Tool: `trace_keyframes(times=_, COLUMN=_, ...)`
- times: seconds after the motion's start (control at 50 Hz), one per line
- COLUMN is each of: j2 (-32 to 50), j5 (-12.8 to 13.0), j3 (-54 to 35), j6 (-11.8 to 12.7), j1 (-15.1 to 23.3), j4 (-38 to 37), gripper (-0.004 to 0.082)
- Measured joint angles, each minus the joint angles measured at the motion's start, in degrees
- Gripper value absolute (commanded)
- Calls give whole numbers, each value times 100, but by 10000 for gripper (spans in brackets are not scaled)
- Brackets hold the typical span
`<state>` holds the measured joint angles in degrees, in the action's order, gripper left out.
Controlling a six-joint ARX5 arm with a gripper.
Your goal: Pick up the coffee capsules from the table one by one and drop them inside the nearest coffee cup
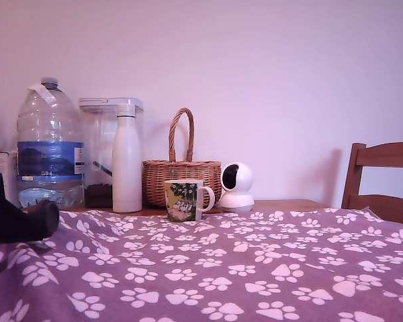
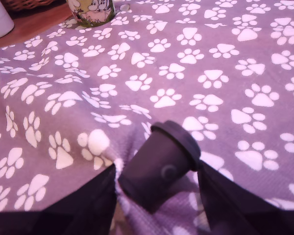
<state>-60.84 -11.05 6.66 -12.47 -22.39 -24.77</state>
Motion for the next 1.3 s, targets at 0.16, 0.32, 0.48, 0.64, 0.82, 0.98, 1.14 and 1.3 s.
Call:
trace_keyframes(times=0.16, j2=0, j5=0, j3=0, j6=-55, j1=-90, j4=155, gripper=413)
trace_keyframes(times=0.32, j2=0, j5=9, j3=0, j6=-105, j1=-120, j4=157, gripper=445)
trace_keyframes(times=0.48, j2=0, j5=457, j3=0, j6=-109, j1=-120, j4=166, gripper=593)
trace_keyframes(times=0.64, j2=0, j5=688, j3=0, j6=-107, j1=-120, j4=166, gripper=607)
trace_keyframes(times=0.82, j2=0, j5=708, j3=0, j6=-107, j1=-120, j4=216, gripper=607)
trace_keyframes(times=0.98, j2=0, j5=492, j3=0, j6=-149, j1=-240, j4=232, gripper=603)
trace_keyframes(times=1.14, j2=7, j5=476, j3=136, j6=-492, j1=-566, j4=374, gripper=603)
trace_keyframes(times=1.3, j2=72, j5=568, j3=422, j6=-603, j1=-678, j4=737, gripper=554)
